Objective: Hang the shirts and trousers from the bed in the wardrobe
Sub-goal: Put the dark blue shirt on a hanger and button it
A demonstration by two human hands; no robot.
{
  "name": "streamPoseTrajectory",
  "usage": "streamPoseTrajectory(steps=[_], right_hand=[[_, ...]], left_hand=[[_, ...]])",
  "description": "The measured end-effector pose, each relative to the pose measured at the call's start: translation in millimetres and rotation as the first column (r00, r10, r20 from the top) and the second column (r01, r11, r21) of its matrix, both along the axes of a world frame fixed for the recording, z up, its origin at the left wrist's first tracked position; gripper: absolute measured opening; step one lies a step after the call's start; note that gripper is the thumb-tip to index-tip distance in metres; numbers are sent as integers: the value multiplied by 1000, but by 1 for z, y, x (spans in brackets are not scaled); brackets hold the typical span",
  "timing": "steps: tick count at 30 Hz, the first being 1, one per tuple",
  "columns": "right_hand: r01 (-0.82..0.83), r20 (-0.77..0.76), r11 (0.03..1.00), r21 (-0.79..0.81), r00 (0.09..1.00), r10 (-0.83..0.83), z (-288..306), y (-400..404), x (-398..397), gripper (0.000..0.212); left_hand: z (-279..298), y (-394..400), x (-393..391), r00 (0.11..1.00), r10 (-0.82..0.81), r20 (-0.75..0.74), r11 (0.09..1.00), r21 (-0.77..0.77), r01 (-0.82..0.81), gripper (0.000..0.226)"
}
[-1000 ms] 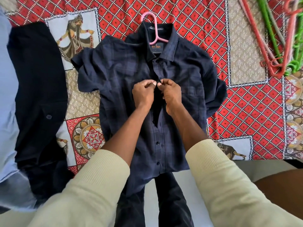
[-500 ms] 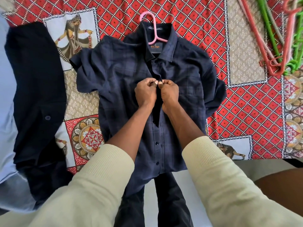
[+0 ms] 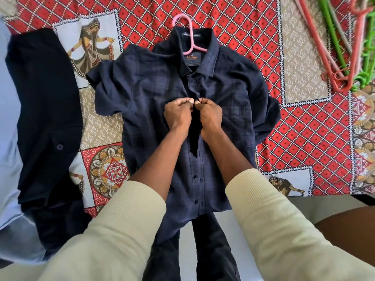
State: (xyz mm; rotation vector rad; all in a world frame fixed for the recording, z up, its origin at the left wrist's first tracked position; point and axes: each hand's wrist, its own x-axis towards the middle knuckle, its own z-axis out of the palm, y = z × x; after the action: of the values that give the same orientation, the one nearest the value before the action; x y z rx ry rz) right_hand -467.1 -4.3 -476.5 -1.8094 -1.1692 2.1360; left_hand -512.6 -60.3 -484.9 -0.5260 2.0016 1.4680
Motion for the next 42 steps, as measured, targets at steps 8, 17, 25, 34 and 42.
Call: streamPoseTrajectory(steps=[8,17,25,34,42], right_hand=[[-32,38,999,12,999,31,1,8,7,14],[-243,78,941,234,970,231,-5,6,10,11],[-508,278,708,491,861,425,-14,11,7,12],[-725,498,-5,689,469,730,-17,47,8,21],[-489,387,491,721,872,299,-2,-7,41,9]], left_hand=[[-1,-6,-4,998,-39,44,998,46,37,3],[6,-7,-10,986,-134,101,990,47,130,16],[2,-4,-28,947,-312,73,947,-56,317,20],[7,-3,-59,729,-670,141,727,-77,682,29],[-4,-42,16,946,-218,-241,976,-70,207,21]])
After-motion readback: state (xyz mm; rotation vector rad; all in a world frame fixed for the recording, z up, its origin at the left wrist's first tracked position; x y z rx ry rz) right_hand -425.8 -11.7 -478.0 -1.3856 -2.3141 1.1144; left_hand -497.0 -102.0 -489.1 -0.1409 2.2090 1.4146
